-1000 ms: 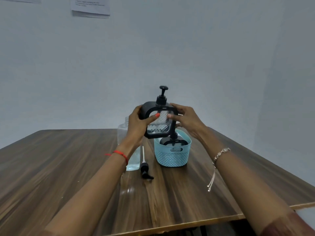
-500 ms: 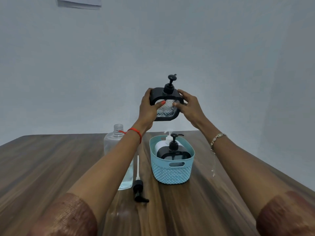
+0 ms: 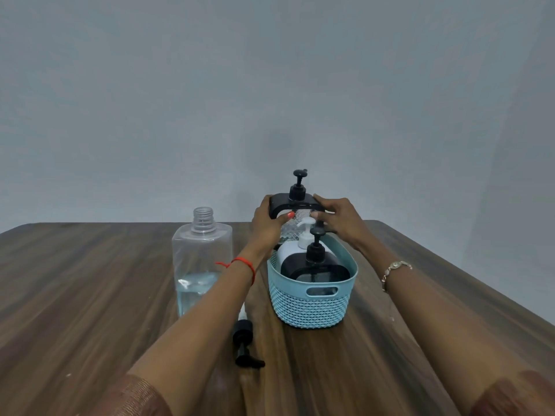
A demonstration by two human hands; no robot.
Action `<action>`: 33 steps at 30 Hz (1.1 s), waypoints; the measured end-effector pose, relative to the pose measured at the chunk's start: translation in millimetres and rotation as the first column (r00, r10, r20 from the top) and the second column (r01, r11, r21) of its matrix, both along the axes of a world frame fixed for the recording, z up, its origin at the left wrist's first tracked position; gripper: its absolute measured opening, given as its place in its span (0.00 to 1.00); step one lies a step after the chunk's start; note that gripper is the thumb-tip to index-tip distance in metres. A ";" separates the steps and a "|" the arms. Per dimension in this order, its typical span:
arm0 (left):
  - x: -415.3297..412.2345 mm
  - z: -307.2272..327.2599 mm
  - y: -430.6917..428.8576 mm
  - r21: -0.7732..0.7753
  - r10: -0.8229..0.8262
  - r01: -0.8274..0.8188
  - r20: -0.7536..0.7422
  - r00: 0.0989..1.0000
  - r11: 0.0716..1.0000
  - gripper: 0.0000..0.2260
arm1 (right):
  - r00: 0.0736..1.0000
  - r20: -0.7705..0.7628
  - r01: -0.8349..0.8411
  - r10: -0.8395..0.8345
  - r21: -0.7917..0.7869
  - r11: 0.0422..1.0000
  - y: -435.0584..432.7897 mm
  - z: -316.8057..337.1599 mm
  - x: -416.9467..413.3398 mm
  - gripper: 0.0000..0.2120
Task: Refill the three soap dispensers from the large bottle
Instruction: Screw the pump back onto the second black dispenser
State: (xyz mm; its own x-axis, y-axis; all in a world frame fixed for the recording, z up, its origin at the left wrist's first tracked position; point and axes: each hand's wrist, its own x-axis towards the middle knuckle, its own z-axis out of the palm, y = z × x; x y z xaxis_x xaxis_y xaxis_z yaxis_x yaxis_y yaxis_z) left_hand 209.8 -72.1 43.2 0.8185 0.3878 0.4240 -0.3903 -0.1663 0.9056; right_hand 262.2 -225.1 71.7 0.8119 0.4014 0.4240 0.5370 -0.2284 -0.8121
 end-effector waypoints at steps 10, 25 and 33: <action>-4.1 -14.1 -2.9 0.087 0.037 -0.024 -0.160 0.986 0.996 0.11 | 0.989 0.099 0.118 -0.108 -0.102 0.988 -6.6 -18.3 0.8 0.19; -13.4 -4.7 -9.5 0.554 0.204 -0.012 -0.286 0.936 0.832 0.14 | 0.981 0.158 0.177 -0.115 -0.475 0.862 -8.0 -23.4 -3.1 0.15; -13.8 -2.7 -11.3 0.714 0.273 0.066 -0.349 0.896 0.697 0.11 | 0.979 0.122 0.202 -0.161 -0.567 0.798 -6.7 -24.6 -4.7 0.18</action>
